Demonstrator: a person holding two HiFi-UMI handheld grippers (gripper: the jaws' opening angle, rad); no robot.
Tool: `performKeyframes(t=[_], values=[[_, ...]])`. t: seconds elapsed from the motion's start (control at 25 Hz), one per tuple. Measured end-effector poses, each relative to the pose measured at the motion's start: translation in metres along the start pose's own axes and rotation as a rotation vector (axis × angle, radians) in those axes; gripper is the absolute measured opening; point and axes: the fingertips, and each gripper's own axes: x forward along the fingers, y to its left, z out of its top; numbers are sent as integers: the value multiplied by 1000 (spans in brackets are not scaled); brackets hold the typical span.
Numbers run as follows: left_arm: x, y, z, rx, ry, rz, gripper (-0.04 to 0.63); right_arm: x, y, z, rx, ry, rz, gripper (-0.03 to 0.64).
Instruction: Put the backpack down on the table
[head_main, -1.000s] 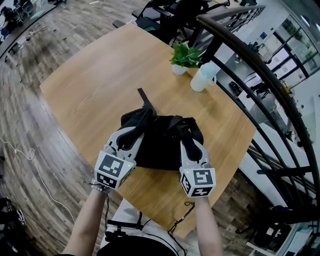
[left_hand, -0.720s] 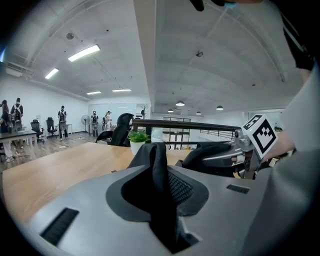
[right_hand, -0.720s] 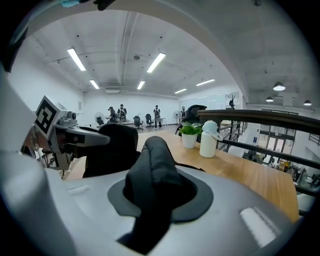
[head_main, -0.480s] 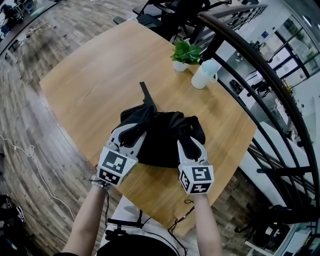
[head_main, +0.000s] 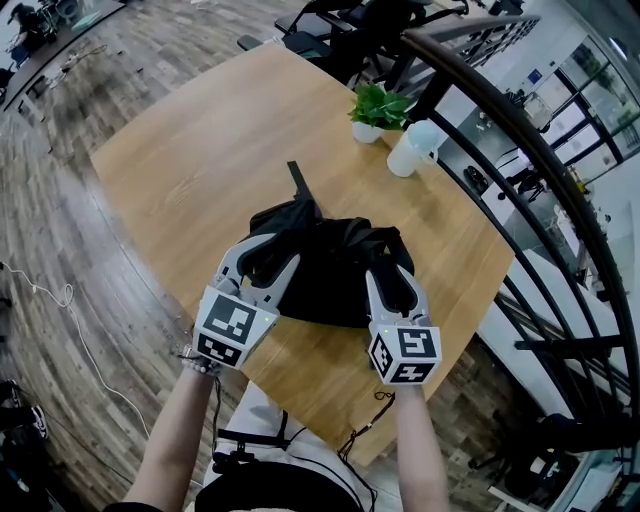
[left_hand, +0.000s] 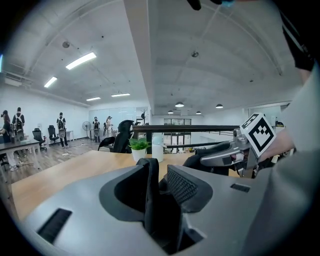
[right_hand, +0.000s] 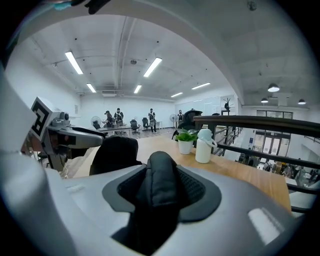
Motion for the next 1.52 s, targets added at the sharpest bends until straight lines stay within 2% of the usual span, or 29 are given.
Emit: performKeyframes(t=[0.16, 0.44, 0.52, 0.64, 0.68, 1.04, 1.32, 1.52], values=[[-17, -8, 20, 1, -42, 11, 130, -15, 1, 11, 3, -28, 2, 188], [-43, -22, 41, 64, -73, 50, 114, -42, 18, 48, -23, -103, 57, 199], [-54, -24, 48, 55, -96, 76, 80, -52, 22, 56, -49, -115, 53, 154], [-72, -30, 58, 44, -123, 87, 39, -70, 25, 68, -68, -144, 24, 20], [-78, -32, 62, 47, -127, 87, 30, -76, 27, 71, -61, -155, 26, 9], [-127, -62, 95, 92, -193, 80, 8, -133, 39, 99, 3, -263, 50, 9], [-156, -79, 104, 129, -214, 86, 6, -172, 49, 109, -21, -309, 56, 9], [-166, -90, 97, 128, -203, 68, 6, -190, 60, 97, -78, -280, 86, 9]])
